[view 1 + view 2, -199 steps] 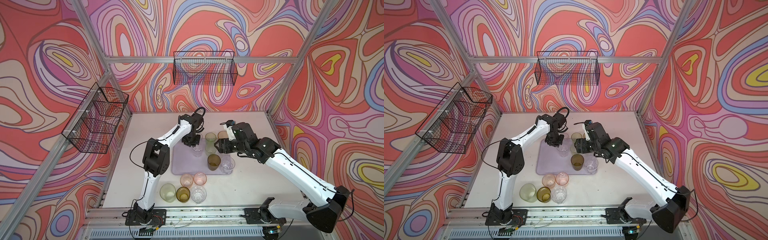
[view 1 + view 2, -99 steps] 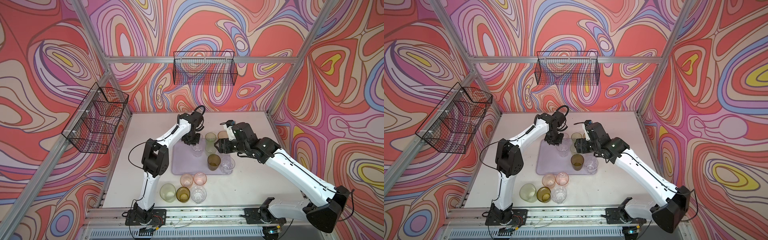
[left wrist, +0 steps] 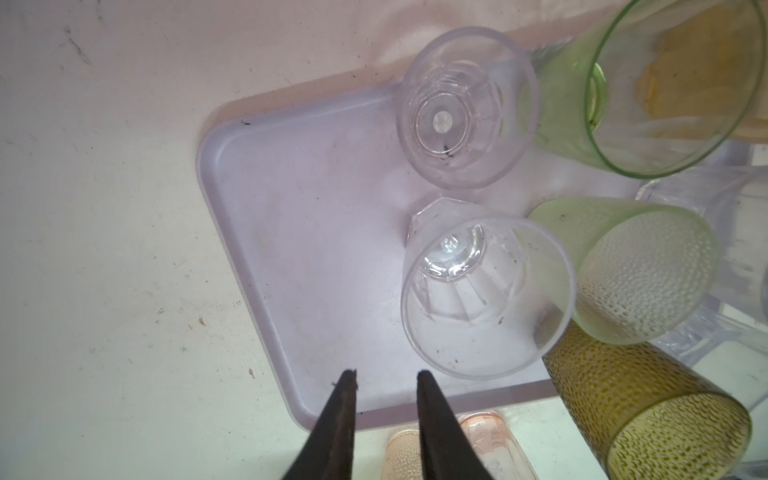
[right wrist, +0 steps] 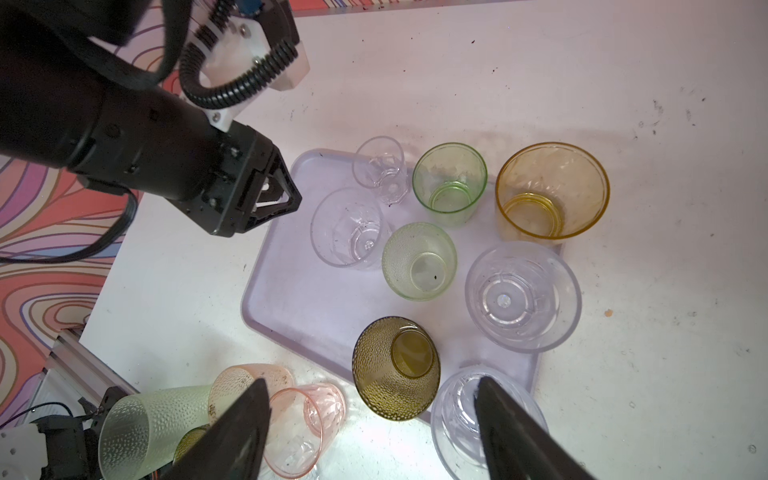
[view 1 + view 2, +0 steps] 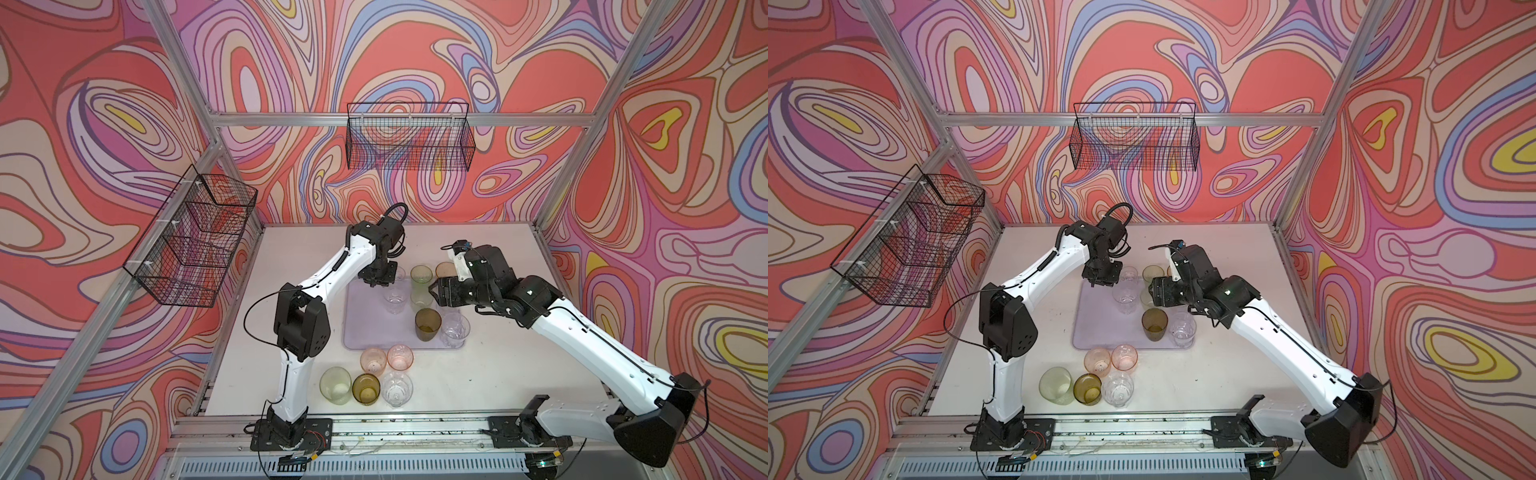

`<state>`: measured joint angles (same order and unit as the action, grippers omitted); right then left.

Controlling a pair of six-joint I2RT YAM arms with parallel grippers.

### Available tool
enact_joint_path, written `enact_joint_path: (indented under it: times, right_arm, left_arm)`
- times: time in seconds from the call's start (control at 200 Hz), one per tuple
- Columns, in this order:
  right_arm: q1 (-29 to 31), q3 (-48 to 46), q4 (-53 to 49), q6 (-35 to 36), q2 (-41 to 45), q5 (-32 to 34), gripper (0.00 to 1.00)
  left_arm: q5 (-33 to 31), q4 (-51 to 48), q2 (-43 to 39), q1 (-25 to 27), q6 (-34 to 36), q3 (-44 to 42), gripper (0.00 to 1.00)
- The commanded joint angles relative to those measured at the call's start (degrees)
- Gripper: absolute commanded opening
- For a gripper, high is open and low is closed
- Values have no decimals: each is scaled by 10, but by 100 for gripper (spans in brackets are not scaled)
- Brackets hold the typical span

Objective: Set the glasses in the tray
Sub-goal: 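Lower the clear glass beside the other clear glass and open the left gripper, then raise the open left gripper and draw it back toward the tray's near edge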

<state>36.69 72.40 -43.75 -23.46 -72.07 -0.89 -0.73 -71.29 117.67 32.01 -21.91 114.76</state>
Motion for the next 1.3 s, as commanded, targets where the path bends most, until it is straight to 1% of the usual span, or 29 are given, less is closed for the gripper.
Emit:
enact_joint_path:
  times: [0.0,0.175,0.386,0.591,1.032,1.297]
  right_arm:
    - [-1,-15,16,3,8,-2,81]
    - [-1,-14,18,7,-3,-6,81]
    - [-1,-9,18,12,-15,-4,81]
    - [-1,-11,17,16,-16,-4,81]
    - [-1,-15,21,21,-14,0,81]
    - [-1,-23,36,18,-12,-5,81]
  left_arm:
    - [-24,-34,-30,4,-8,6,29]
    - [-31,-22,-66,4,-10,-23,29]
    - [-49,-37,-107,4,-12,-47,29]
    - [-48,-40,-151,3,-20,-87,29]
    - [-53,-64,-252,3,-63,-187,29]
    - [-42,-74,-310,3,-88,-244,29]
